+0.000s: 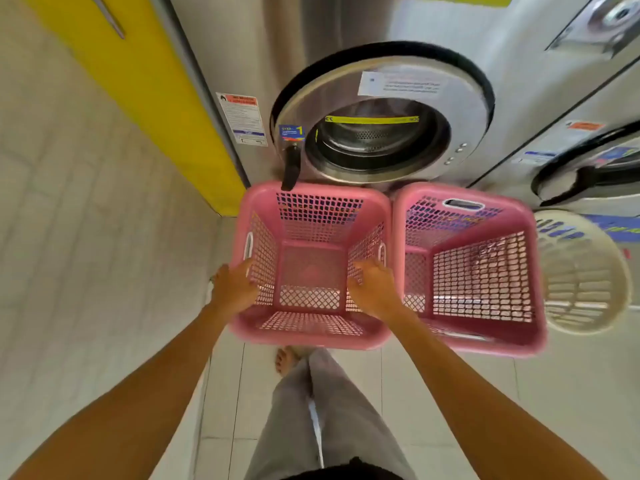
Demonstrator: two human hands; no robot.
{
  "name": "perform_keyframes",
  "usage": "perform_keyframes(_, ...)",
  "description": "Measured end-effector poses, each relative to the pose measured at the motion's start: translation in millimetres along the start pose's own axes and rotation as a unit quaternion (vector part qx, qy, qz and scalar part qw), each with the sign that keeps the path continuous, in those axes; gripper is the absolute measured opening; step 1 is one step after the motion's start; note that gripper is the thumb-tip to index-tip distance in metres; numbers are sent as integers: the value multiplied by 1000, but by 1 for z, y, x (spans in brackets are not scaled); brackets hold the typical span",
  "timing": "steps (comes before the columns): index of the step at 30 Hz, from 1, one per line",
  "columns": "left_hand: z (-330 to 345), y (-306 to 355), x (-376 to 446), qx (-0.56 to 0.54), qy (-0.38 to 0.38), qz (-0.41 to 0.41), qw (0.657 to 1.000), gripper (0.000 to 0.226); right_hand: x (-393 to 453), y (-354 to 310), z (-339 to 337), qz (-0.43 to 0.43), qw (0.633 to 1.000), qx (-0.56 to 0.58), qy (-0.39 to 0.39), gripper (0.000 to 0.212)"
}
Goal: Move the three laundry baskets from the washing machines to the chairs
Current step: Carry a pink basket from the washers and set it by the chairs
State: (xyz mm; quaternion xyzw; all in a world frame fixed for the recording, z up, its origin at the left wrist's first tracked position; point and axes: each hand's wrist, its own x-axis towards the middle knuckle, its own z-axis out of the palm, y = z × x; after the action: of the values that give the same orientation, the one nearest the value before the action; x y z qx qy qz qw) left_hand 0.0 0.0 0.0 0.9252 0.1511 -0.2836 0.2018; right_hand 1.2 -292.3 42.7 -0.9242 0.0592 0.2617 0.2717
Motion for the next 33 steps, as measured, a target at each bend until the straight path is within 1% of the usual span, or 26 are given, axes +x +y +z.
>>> perform_keyframes(3,-6,4,28,15,26,-25,999,74,18,8,2,35,999,15,36,52)
perform_keyframes(5,-4,11,39,27,31,-23,999,80,26,15,6,45,998,11,44,52)
perform_keyframes(7,3,14,47,4,25,-14,1000,83,30,19,13,48,997,15,54,53)
perform_keyframes(10,11,10,64,-9,29,-36,999,87,32,23,18,67,996,23,61,52)
perform_keyframes(11,10,7,64,-4,33,-36,999,87,31,23,20,70,995,21,61,53)
perform_keyframes(16,1,-13,70,25,18,31,999,82,38,32,35,84,995,10,59,60)
perform_keyframes(19,-1,-17,73,13,19,41,999,84,41,33,40,97,993,-7,64,64)
perform_keyframes(25,4,-28,75,-1,22,50,999,82,53,29,46,98,992,-53,60,82)
perform_keyframes(30,6,-43,74,11,39,53,998,84,60,27,53,86,992,-70,65,85)
perform_keyframes(33,7,-51,72,13,41,54,998,84,62,27,56,62,991,-80,86,78)
